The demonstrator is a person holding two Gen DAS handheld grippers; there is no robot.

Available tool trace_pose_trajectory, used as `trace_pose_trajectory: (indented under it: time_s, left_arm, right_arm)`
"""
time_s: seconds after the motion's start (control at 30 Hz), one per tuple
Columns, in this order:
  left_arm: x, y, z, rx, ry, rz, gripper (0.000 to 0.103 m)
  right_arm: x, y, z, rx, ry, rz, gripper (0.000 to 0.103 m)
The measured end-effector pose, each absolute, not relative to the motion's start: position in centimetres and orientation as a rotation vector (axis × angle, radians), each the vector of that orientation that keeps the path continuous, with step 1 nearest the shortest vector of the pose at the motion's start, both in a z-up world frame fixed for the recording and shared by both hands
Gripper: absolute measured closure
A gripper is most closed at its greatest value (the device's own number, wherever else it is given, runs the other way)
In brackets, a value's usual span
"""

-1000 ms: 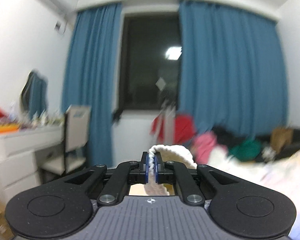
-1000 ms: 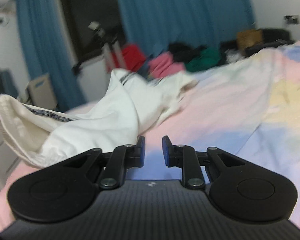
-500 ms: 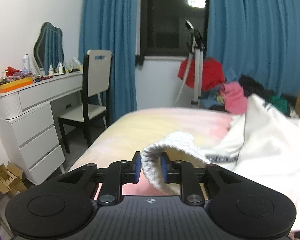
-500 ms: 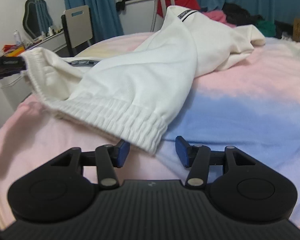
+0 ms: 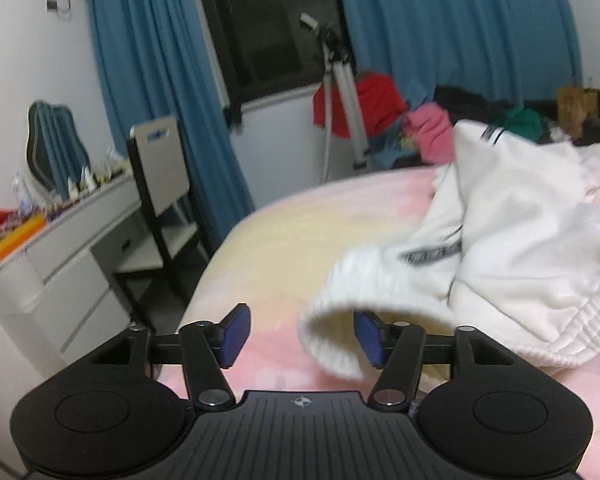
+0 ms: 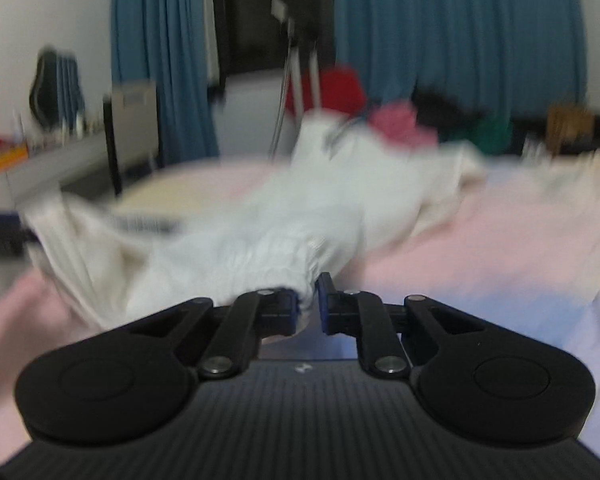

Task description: Fold clothes

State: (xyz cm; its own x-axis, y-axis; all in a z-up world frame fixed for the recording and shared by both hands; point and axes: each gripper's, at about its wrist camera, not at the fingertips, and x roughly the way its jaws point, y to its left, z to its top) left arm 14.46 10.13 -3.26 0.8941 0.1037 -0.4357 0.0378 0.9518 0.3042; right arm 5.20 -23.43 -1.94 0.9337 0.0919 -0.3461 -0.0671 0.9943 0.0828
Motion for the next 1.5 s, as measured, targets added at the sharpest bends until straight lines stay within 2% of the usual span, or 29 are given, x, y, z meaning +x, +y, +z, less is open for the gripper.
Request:
trace_pose_trajectory:
  time_s: [0.17,0.27,0.43,0.5,0.53,0.6,0.63,0.7,0.73,0.83,0.9,1.0,1.23,1.43,1.5]
  left_arm:
    - [12.8,7.1,-4.1,0.495,0.441,-0.088,0.039]
    - [11.6,4.5,-6.1,0.667,0.439,-0.127,0.039]
    - [11.8,2.1,-8.8,0.768,0.442,-0.138,0.04]
    - [12.4,1.6,-9.8,0.787,0.451,-0.132,0.049]
    - [12.9,1.5,-10.2,0.787,0.455,-0.126,0.058]
    - [13.8,1.8,-10.5,0.762,0.453,-0.111,0.068]
    - [14.1,2.2,-10.4,0.733,0.443,-0.102,0.077]
    - [14.7,3.6,-9.0,0.606,0.443,-0.091,0.081]
    - [15.1,4.6,-8.0,0.526,0.441,-0.079,0.09]
    - [16.0,8.3,-5.1,0.25,0.439,-0.048,0.09]
    - [16.6,11.5,-3.9,0.048,0.451,-0.031,0.091]
    - [18.3,15.9,-4.5,-0.191,0.515,0.012,0.09]
    - [20.5,22.7,-8.3,-0.432,0.672,0.044,0.086]
    - [20.2,23.6,-9.6,-0.501,0.699,0.068,0.081]
    - [20.2,23.4,-9.8,-0.491,0.702,0.075,0.08]
  right_arm:
    - [-0.3,-21.8,2.1,-0.139,0.096,0.006,0.091]
    - [-1.5,-21.1,2.2,-0.226,0.121,0.043,0.09]
    - [-0.1,-21.3,0.3,-0.223,0.312,0.129,0.089]
    - [0.4,-21.4,-0.1,-0.217,0.35,0.143,0.088]
    - [0.4,-21.5,-0.1,-0.211,0.358,0.147,0.088]
    - [0.4,-21.6,-0.1,-0.203,0.365,0.151,0.086]
    - [0.3,-21.7,-0.1,-0.2,0.365,0.152,0.086]
    - [0.1,-22.0,-0.1,-0.174,0.366,0.161,0.079]
    - [0.1,-22.3,-0.1,-0.155,0.371,0.172,0.078]
    - [0.3,-23.1,0.1,-0.071,0.391,0.255,0.067]
    - [0.3,-23.5,0.3,-0.006,0.399,0.32,0.046]
    - [0.3,-23.9,0.6,0.093,0.403,0.417,0.032]
    - [1.9,-26.3,-1.3,0.419,0.501,0.469,0.032]
    - [4.8,-29.4,-5.7,0.786,0.656,0.349,0.033]
    - [5.9,-28.7,-6.3,0.82,0.661,0.365,0.033]
